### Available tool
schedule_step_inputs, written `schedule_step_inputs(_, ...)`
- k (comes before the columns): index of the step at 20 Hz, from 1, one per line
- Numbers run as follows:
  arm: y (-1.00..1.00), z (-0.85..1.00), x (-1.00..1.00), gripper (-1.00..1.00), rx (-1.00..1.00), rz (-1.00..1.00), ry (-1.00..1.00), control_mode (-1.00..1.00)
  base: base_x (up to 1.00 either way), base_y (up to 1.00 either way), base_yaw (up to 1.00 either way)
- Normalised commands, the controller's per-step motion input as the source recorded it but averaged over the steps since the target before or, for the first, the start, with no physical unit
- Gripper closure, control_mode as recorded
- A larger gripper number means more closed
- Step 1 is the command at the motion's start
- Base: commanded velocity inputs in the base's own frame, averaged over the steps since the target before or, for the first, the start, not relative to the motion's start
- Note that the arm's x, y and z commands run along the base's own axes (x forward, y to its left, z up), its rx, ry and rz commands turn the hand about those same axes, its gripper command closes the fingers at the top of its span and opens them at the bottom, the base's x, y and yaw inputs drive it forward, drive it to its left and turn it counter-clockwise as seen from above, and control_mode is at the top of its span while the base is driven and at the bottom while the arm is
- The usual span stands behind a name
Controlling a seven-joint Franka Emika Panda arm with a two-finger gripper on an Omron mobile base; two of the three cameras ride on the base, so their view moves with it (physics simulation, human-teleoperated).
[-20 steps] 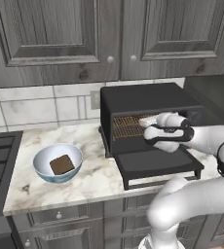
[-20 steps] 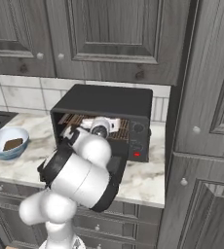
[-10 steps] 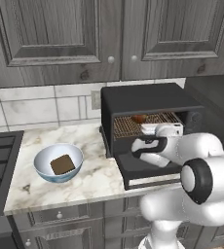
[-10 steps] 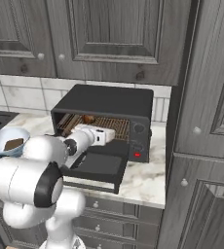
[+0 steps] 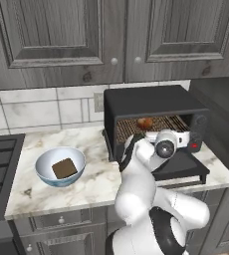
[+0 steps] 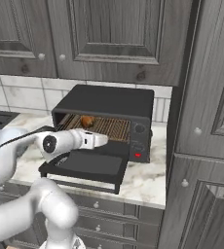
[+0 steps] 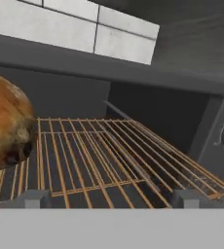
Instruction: Pick up the heated bread from the toaster oven and place it in the bowl. Then move the bread bowl to the dining counter.
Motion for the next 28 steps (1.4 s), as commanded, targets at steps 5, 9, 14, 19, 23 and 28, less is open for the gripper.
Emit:
schedule_step_inputs(5,-0.42,0.00,-1.00,-1.00,0.04,-0.10,0.67,-1.00,0.00,0.00,0.00)
schedule_step_inputs(9,-0.40,0.00,-1.00,-1.00,0.10,-0.07,0.72,-1.00,0.00,0.00,0.00)
schedule_step_inputs(14,-0.07,0.17,-0.93,-1.00,0.10,-0.02,0.31,-1.00,0.00,0.00,0.00)
schedule_step_inputs(19,0.23,0.37,-0.17,-1.00,0.03,0.00,-0.36,-1.00,0.00,0.00,0.00)
schedule_step_inputs(23,0.28,0.26,0.31,-1.00,0.22,0.01,-0.13,-1.00,0.00,0.00,0.00)
schedule_step_inputs(28,0.40,0.02,0.50,-1.00,0.33,0.15,0.14,-1.00,0.00,0.00,0.00)
